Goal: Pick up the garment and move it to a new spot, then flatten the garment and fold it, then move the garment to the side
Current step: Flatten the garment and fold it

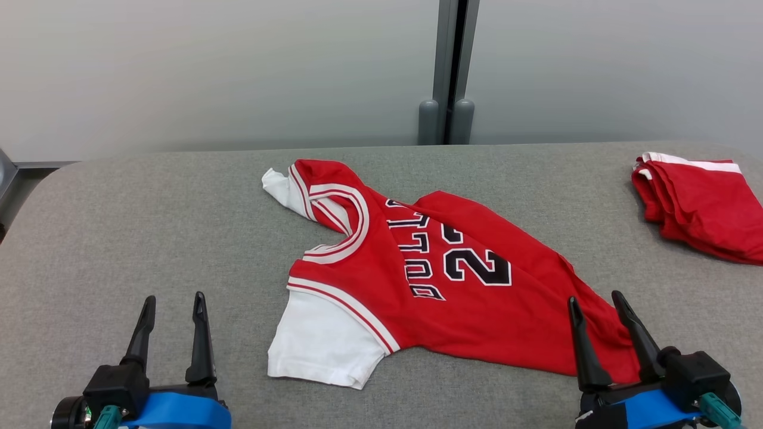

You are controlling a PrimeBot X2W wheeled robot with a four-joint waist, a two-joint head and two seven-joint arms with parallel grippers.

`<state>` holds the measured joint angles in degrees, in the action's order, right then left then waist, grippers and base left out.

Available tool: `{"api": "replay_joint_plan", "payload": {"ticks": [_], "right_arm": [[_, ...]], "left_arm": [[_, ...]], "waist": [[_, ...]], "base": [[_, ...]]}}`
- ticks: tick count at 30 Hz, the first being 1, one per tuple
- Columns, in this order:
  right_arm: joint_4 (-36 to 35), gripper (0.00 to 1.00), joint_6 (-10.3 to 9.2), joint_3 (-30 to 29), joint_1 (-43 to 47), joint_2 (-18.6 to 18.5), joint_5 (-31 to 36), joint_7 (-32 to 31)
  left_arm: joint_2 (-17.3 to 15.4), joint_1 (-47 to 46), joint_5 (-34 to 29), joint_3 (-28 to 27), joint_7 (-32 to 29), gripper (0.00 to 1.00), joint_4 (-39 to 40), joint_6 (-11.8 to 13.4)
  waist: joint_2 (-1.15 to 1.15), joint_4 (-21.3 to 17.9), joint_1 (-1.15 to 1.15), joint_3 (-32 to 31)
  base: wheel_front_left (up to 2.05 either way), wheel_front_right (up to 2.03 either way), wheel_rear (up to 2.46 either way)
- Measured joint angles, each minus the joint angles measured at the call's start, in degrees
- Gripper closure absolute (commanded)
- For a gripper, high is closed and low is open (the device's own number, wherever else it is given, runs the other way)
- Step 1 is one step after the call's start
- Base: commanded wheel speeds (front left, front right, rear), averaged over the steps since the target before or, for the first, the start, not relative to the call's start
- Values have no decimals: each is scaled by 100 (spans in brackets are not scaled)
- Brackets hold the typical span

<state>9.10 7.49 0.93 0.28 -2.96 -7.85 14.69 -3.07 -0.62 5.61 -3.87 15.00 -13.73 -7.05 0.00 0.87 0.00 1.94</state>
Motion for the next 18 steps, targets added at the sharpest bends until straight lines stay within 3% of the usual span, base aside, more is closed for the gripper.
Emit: {"api": "replay_joint_plan", "payload": {"ticks": [12, 18], "right_arm": [[26, 0, 0, -14, 65, 3, -30, -49], [293, 0, 0, -458, 13, 8, 86, -192]], "left_arm": [[3, 28, -7, 2, 0, 0, -49, 20], [0, -105, 43, 277, -1, 0, -278, 10]], "waist": [[0, -31, -1, -3], [0, -71, -1, 65]], "base": [[0, 0, 0], [0, 0, 0]]}}
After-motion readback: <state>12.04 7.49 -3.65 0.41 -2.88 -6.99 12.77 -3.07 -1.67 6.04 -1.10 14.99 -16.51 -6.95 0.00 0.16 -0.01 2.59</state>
